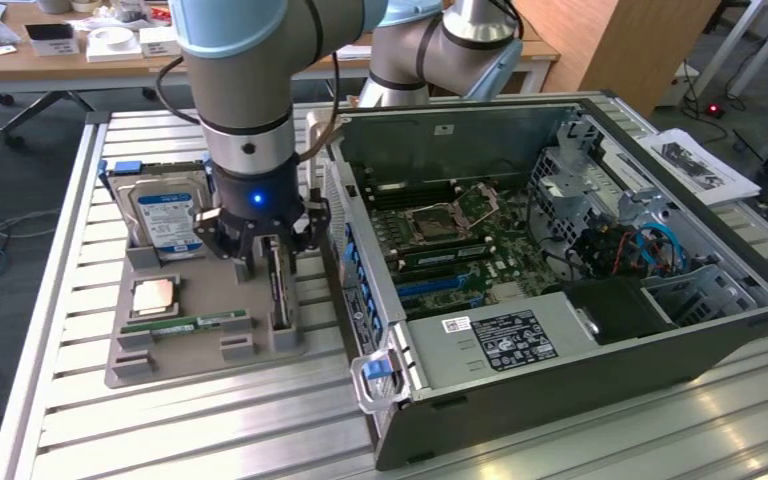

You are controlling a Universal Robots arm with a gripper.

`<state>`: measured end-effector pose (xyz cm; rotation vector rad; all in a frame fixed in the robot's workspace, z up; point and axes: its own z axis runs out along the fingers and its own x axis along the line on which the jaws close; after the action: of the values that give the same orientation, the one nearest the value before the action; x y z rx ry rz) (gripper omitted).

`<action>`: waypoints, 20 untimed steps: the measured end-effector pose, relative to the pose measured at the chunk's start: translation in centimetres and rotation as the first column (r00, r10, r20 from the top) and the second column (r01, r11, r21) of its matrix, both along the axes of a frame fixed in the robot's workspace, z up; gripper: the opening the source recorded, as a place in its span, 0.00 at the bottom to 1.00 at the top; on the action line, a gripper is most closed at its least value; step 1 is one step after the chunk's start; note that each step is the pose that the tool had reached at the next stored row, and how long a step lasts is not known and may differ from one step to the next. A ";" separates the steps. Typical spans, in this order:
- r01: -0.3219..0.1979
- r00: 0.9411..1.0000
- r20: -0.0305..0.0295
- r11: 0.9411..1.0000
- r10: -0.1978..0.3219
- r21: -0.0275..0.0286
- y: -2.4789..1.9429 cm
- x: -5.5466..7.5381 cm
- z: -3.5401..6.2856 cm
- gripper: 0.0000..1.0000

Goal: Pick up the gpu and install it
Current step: 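Pick up the gpu and move the gpu toward the slot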

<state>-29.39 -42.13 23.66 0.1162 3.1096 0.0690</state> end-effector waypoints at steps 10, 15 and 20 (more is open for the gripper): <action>0.000 1.000 0.000 1.000 0.000 0.000 0.00 0.0 -0.28 0.53; 0.000 1.000 0.000 1.000 0.000 0.000 0.00 0.0 -0.68 0.53; 0.000 1.000 0.000 1.000 0.000 0.000 0.00 0.0 -0.78 0.53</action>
<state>-29.43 -42.13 22.88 0.1163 3.1097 0.0690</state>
